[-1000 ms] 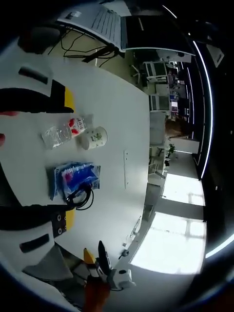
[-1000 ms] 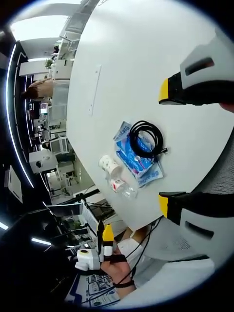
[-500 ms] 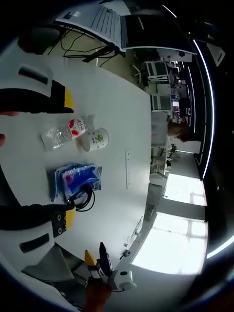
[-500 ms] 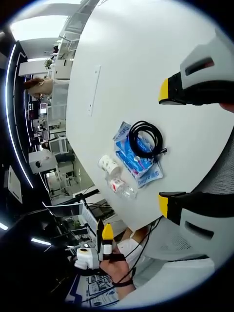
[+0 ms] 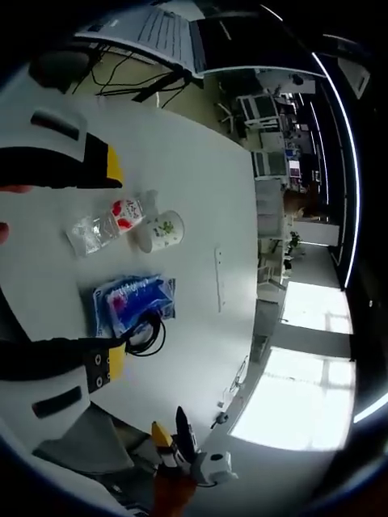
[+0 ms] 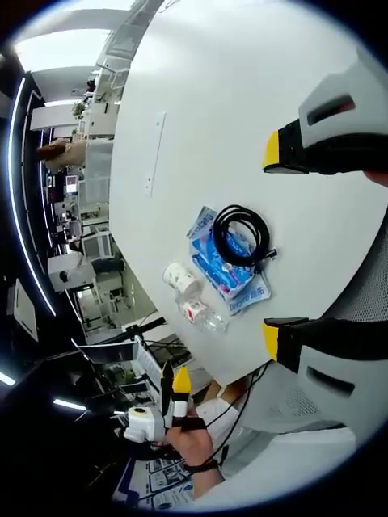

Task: Arrange the tabletop items into an orderly group along one side of the table until the central work area is clear of visible clutter.

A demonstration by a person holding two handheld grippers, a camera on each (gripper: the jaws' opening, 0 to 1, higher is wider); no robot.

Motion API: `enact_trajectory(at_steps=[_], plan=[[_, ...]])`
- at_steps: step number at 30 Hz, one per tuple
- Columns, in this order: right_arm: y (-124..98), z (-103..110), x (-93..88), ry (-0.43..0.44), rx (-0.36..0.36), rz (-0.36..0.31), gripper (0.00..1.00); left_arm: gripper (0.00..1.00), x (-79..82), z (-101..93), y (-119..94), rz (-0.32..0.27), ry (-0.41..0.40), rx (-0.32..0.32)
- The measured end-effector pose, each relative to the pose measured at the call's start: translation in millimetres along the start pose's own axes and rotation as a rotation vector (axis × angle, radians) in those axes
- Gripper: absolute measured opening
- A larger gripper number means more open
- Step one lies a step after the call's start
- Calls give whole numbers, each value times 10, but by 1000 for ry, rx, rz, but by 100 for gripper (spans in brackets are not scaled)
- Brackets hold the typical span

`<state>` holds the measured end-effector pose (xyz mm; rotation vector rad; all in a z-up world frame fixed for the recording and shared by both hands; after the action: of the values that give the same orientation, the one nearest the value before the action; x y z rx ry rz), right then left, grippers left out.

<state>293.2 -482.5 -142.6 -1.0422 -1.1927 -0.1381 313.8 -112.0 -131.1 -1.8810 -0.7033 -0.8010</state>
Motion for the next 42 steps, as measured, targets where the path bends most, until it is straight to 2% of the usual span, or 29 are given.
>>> enact_trajectory(at_steps=[17, 24, 34, 42], plan=[[47, -16, -28, 9, 7, 20, 72, 76, 16, 83, 102, 8, -35, 14], [60, -35, -83, 13, 9, 39, 72, 75, -44, 163, 237, 51, -15, 19], [41, -76, -87, 13, 4, 52, 72, 73, 17, 245, 429, 70, -11, 31], [29, -108, -95, 10, 1, 59, 72, 70, 18, 306, 595, 110, 18, 52]])
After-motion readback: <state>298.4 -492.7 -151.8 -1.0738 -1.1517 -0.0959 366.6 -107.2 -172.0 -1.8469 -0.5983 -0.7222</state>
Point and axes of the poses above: the point that each gripper's makers call its tool centre point, and the gripper's own axes: y roughly forward along the fingers, z roughly to its left, x roughly out of its top, the point moved 9 cm from there along -y, roughly backward along the fingers, and after that the axes turned 15 degrees about -y, right-handed, at the moved point
